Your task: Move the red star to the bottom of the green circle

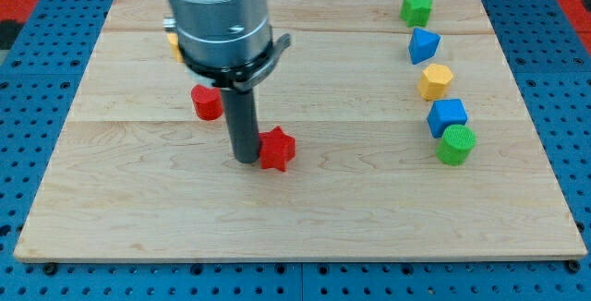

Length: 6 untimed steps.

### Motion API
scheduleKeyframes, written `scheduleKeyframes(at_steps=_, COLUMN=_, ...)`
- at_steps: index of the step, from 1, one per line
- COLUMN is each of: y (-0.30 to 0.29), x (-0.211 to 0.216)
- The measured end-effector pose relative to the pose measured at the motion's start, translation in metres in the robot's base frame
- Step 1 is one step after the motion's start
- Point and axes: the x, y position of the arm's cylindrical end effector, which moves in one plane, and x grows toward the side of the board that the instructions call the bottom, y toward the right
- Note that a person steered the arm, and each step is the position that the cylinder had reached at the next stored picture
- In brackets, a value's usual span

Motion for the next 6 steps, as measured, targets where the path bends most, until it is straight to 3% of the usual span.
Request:
scheduleKeyframes(at_steps=1, y=-0.001, x=-0.002)
scheduleKeyframes(at_steps=3, y=0.087, x=-0.009)
scheduleKeyframes(at_steps=5, y=0.107, x=-0.029)
scheduleKeyframes(at_steps=6, y=0.131, x=-0.012)
